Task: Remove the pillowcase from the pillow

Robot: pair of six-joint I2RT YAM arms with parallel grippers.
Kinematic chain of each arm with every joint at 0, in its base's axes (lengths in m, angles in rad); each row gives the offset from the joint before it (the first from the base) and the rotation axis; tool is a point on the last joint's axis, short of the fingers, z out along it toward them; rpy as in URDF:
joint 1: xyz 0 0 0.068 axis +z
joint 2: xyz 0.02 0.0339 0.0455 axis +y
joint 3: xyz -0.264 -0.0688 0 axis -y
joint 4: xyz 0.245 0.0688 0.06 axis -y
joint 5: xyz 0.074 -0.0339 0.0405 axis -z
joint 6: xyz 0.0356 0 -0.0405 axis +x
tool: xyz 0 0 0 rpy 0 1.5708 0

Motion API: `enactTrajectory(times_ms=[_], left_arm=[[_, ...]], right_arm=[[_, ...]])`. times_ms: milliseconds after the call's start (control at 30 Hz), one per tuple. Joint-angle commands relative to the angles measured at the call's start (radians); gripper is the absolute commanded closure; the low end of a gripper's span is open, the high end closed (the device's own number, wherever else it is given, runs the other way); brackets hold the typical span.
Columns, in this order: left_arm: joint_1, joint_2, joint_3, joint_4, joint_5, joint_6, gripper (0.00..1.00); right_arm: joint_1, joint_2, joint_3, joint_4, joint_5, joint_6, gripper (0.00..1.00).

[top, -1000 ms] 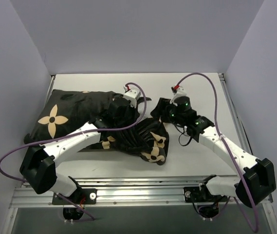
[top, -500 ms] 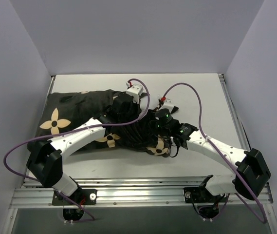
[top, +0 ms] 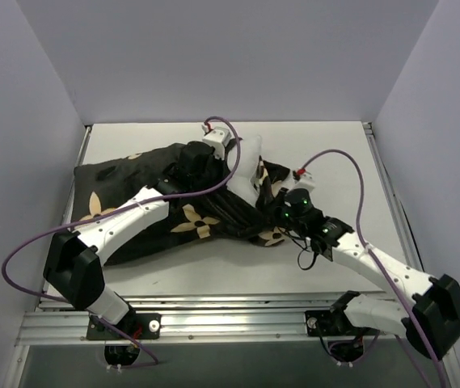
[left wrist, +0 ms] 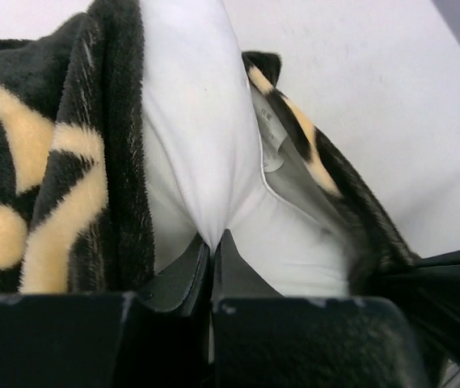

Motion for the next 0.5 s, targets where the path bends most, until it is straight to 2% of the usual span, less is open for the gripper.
enactTrajectory(times_ms=[0, 167, 367, 467], left_arm=[[0.127, -0.094, 0.135, 0.035, -0.054, 0.014, 0.98], [0.209, -0.114, 0.184, -0.005, 0.012, -0.009, 0.98], [0.272, -0.106, 0.214, -0.056, 0.000, -0.001, 0.98], [0.282, -0.097, 0.212, -0.021, 0.057, -0.039, 0.98]], right_arm=[[-0.152, -0.103, -0.125, -0.254, 0.108, -0.026, 1.00], [-0.249, -0.182, -0.183, -0.273, 0.025, -0.029, 1.00], [-0.281, -0.246, -0.203, -0.291, -0.012, -0.024, 1.00], [-0.287, -0.239, -0.226, -0.238, -0.043, -0.041, 1.00]])
